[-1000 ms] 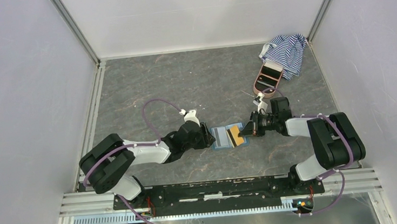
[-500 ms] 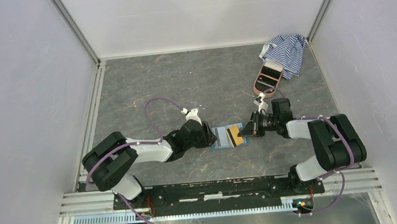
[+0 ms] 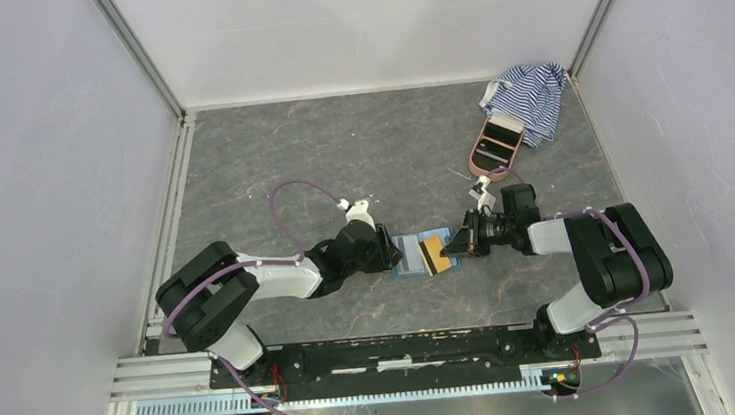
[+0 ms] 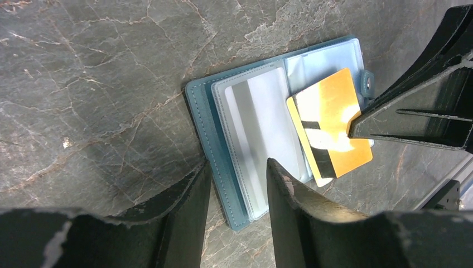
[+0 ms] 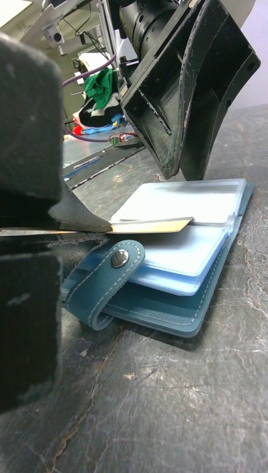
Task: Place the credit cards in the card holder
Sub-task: Insert the credit card into the card holder.
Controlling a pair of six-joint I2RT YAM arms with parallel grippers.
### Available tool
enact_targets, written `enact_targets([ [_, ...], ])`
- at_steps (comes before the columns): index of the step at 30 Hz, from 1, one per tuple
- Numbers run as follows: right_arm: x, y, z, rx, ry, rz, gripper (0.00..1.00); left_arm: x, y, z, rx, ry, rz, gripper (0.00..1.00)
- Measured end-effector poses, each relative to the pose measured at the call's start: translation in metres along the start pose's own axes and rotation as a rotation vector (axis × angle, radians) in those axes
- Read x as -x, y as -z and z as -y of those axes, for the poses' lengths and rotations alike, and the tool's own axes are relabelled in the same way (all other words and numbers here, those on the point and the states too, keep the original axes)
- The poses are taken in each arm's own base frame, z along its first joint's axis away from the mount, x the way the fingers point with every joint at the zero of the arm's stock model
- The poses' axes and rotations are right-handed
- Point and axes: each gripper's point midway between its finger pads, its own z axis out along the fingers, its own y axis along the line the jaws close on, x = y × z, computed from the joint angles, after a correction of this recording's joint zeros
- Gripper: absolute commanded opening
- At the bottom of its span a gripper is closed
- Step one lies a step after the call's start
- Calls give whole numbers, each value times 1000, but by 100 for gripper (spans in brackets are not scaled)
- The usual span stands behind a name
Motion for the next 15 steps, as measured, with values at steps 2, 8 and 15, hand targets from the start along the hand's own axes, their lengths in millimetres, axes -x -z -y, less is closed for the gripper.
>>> enact_targets([
  [2, -1, 0, 1, 0, -5, -4, 0, 0, -1, 0, 0, 0, 0, 48],
  [8, -2, -2, 1, 8, -17, -20, 0, 1, -4, 2, 0, 0, 0, 47],
  [15, -1, -4, 0, 12, -23, -25, 0, 1, -5, 3, -3, 0, 2, 46],
])
